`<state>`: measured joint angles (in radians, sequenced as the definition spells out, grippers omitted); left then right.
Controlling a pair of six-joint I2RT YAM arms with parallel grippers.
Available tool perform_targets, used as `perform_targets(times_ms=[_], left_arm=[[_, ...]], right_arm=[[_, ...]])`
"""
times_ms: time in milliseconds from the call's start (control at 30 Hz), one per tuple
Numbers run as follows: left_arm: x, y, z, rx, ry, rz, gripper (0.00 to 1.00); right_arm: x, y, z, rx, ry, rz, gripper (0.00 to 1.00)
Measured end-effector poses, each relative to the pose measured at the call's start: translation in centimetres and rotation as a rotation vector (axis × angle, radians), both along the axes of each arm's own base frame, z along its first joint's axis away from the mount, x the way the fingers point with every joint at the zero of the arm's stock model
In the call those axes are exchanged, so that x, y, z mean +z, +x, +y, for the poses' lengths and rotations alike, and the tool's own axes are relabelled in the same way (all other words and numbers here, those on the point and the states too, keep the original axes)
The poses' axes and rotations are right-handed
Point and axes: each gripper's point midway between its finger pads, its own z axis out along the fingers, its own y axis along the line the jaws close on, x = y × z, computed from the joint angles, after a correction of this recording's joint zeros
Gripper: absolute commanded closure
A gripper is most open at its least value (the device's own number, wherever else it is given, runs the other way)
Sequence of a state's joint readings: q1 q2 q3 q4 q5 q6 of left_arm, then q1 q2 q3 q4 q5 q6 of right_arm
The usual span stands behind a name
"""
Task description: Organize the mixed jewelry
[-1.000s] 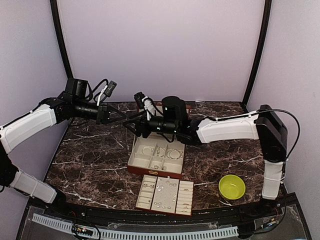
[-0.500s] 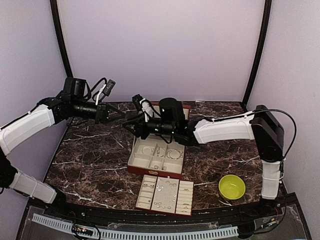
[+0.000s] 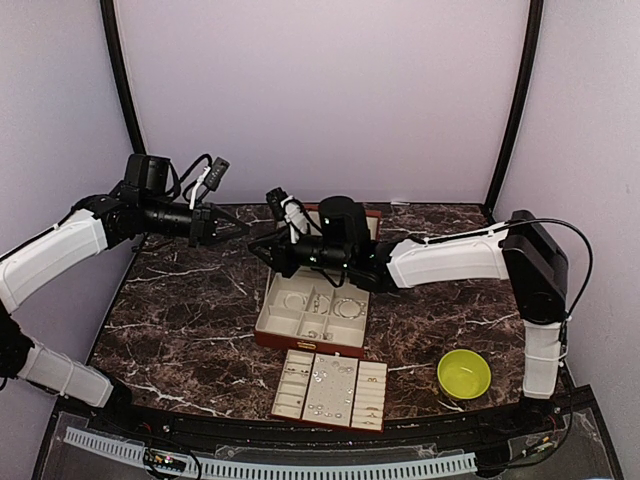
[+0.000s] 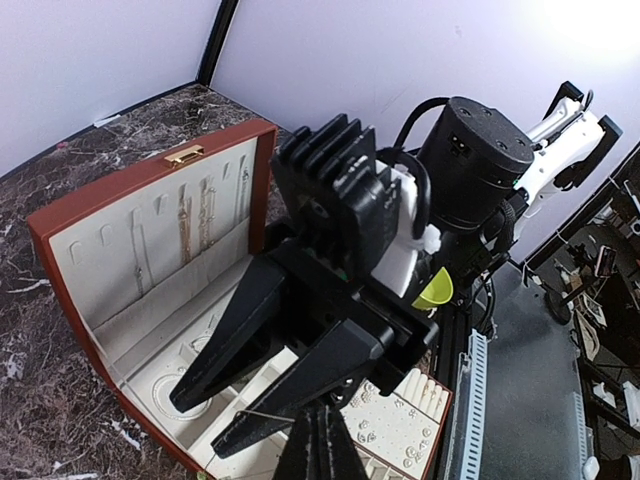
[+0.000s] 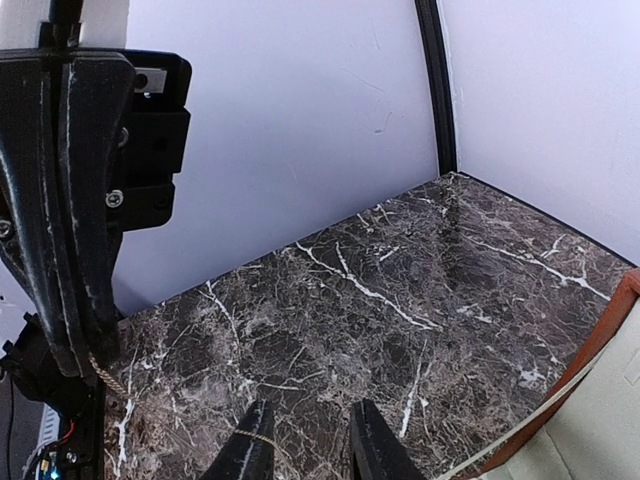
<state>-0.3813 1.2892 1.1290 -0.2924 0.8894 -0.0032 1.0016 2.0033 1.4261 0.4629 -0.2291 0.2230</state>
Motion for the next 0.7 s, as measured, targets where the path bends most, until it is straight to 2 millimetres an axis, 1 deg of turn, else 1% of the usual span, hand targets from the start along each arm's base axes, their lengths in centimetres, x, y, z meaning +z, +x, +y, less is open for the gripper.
perform_targets(times_ms=[133, 233, 333, 400, 433, 467, 500, 567, 633, 700], left_arm=[[0.1, 0.2, 0.1, 0.011, 0.002, -0.012, 1.0], [0.4, 0.4, 0.3, 0.031, 0.009, -0.029, 1.0], [0.9, 0.5, 0.6, 0.054, 0.013, -0.061, 1.0], [1.5, 0.6, 0.7, 0.066, 0.01, -0.098, 1.0], [1.7, 0.7, 0.8, 0.07, 0.009, -0.113, 1.0], [2.0, 0.7, 0.8, 0.073, 0.006, -0.132, 1.0], [2.2, 0.7, 0.8, 0.072, 0.002, -0.144, 1.0], [2.5, 0.9, 0.7, 0.065, -0.009, -0.173, 1.0], [3.0, 0.9, 0.3, 0.044, -0.028, -0.203, 1.0], [3.3, 0.8, -0.2, 0.017, -0.045, -0.225, 1.0]], right_arm=[[0.3, 0.0, 0.1, 0.003, 0.014, 0.004, 1.0], [0.5, 0.0, 0.0, 0.0, 0.017, -0.001, 1.0], [1.4, 0.0, -0.6, -0.018, 0.019, -0.018, 1.0], [2.8, 0.1, -1.2, -0.038, 0.026, -0.041, 1.0], [3.8, 0.1, -1.5, -0.052, 0.033, -0.058, 1.0], [5.4, 0.2, -2.2, -0.076, 0.046, -0.083, 1.0], [6.0, 0.3, -2.5, -0.089, 0.051, -0.092, 1.0], [7.9, 0.5, -3.6, -0.128, 0.054, -0.123, 1.0], [9.3, 0.7, -4.4, -0.165, 0.039, -0.145, 1.0], [9.8, 0.8, -4.8, -0.195, 0.016, -0.155, 1.0]])
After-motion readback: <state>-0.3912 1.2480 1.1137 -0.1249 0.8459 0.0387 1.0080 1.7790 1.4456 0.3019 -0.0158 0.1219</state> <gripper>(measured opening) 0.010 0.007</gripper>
